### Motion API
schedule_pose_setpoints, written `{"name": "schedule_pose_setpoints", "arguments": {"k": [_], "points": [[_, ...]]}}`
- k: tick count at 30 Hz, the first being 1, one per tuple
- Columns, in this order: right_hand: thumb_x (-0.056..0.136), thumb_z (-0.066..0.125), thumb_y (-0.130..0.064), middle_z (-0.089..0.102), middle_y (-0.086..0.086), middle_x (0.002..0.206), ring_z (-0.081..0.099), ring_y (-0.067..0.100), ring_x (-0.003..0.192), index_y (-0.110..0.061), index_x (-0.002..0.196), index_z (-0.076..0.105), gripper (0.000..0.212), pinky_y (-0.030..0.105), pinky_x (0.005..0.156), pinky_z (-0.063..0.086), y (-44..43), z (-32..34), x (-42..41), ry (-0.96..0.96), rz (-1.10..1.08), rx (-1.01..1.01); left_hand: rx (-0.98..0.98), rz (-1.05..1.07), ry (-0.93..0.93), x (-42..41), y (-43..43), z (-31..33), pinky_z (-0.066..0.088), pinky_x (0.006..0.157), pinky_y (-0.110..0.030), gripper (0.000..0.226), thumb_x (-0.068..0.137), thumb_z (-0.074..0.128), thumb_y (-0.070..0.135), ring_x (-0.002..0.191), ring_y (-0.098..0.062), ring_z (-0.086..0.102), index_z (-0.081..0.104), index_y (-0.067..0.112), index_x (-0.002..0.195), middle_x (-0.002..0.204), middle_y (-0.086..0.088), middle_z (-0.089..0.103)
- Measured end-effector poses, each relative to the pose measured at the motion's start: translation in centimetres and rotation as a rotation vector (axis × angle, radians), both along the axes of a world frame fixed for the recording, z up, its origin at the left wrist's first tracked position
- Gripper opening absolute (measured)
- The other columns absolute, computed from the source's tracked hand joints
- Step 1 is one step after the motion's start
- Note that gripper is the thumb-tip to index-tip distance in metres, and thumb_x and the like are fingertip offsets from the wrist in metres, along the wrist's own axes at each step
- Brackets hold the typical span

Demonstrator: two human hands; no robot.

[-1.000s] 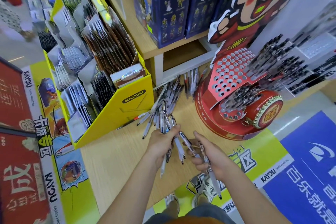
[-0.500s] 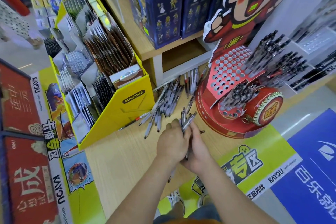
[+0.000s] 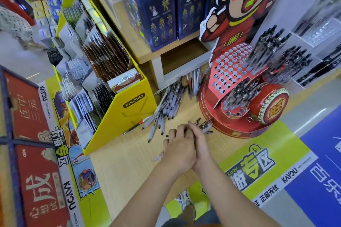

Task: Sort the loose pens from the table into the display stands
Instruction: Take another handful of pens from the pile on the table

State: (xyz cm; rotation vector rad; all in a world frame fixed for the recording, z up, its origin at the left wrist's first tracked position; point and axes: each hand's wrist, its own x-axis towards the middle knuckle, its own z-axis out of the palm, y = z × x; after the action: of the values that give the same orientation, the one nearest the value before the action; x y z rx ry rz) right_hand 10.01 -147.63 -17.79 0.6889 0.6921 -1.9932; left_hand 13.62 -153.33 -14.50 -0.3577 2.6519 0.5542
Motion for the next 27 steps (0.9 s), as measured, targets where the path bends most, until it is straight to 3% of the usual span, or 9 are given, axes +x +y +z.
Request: {"name": "schedule_pose_setpoints", "arguments": {"k": [4,7,9,12,15,19,23,27], "points": [[0.090,0.060,-0.040,0.061,0.005,0.065,0.064,0.022,0.061,-0.012,0.073,0.058,0.033,0.031,0.064,0.050,-0.1,-0.6,-0.6,-0.055,-0.034,0.205,0.226,0.087,0.308,2.1,-1.3,-0.2,0.026,0.104,-0.019,0.054,0.090,0.057,0.015,0.123,-0.021,0.038,0.044,0.017,0.142,0.145,0.003,0.042],[0.088,0.063,-0.025,0.055,0.004,0.062,0.057,0.021,0.058,-0.012,0.077,0.051,0.021,0.031,0.063,0.050,-0.5,-0.9,-0.8,-0.086,-0.101,0.207,0.275,0.335,0.451,4.3,-2.9,0.3,0.036,0.094,-0.015,0.038,0.086,0.069,0.023,0.112,-0.009,0.050,0.062,0.023,0.124,0.123,0.011,0.058],[0.090,0.059,-0.021,0.051,0.004,0.060,0.053,0.021,0.056,-0.011,0.074,0.048,0.022,0.031,0.062,0.047,-0.5,-1.2,-0.8,-0.072,-0.122,0.208,0.425,0.551,0.375,5.6,-4.0,1.1,0.044,0.077,-0.014,0.019,0.087,0.069,0.028,0.090,-0.002,0.058,0.066,0.036,0.104,0.102,0.019,0.066],[0.092,0.057,-0.021,0.046,0.004,0.059,0.048,0.022,0.056,-0.011,0.067,0.046,0.029,0.032,0.061,0.045,-0.5,-1.2,-0.5,-0.042,-0.133,0.202,0.651,0.655,0.220,6.7,-5.1,2.0,0.047,0.063,-0.023,0.011,0.086,0.070,0.024,0.060,-0.002,0.056,0.073,0.032,0.079,0.070,0.008,0.070],[0.093,0.057,-0.021,0.045,0.003,0.061,0.047,0.021,0.056,-0.012,0.067,0.046,0.029,0.031,0.060,0.044,-0.6,-1.0,-0.4,-0.047,-0.137,0.212,0.707,0.678,0.195,7.1,-5.3,2.7,0.048,0.060,-0.018,0.010,0.083,0.074,0.017,0.059,-0.001,0.058,0.075,0.025,0.079,0.068,0.011,0.071],[0.090,0.063,-0.022,0.047,0.003,0.063,0.049,0.021,0.057,-0.012,0.070,0.048,0.026,0.030,0.060,0.046,-0.6,-0.4,-0.3,-0.023,-0.132,0.259,0.642,0.682,0.184,7.3,-5.4,2.7,0.048,0.063,-0.016,0.020,0.080,0.076,0.014,0.063,0.004,0.062,0.072,0.032,0.073,0.071,0.016,0.072],[0.088,0.071,-0.033,0.055,0.000,0.059,0.057,0.020,0.053,-0.016,0.083,0.060,0.021,0.034,0.058,0.049,-0.3,0.7,-0.1,0.061,-0.044,0.426,0.478,0.704,0.309,7.9,-5.5,2.6,0.055,0.068,-0.035,0.030,0.088,0.067,0.012,0.065,-0.007,0.066,0.065,0.038,0.072,0.068,0.016,0.069],[0.092,0.066,-0.024,0.055,0.000,0.062,0.048,0.015,0.049,-0.011,0.090,0.061,0.013,0.028,0.047,0.044,0.8,0.7,-0.5,0.107,-0.080,0.335,0.484,0.843,0.474,8.1,-6.6,3.1,0.056,0.072,-0.038,0.027,0.088,0.065,0.008,0.068,-0.011,0.069,0.066,0.033,0.078,0.067,0.010,0.069]]}}
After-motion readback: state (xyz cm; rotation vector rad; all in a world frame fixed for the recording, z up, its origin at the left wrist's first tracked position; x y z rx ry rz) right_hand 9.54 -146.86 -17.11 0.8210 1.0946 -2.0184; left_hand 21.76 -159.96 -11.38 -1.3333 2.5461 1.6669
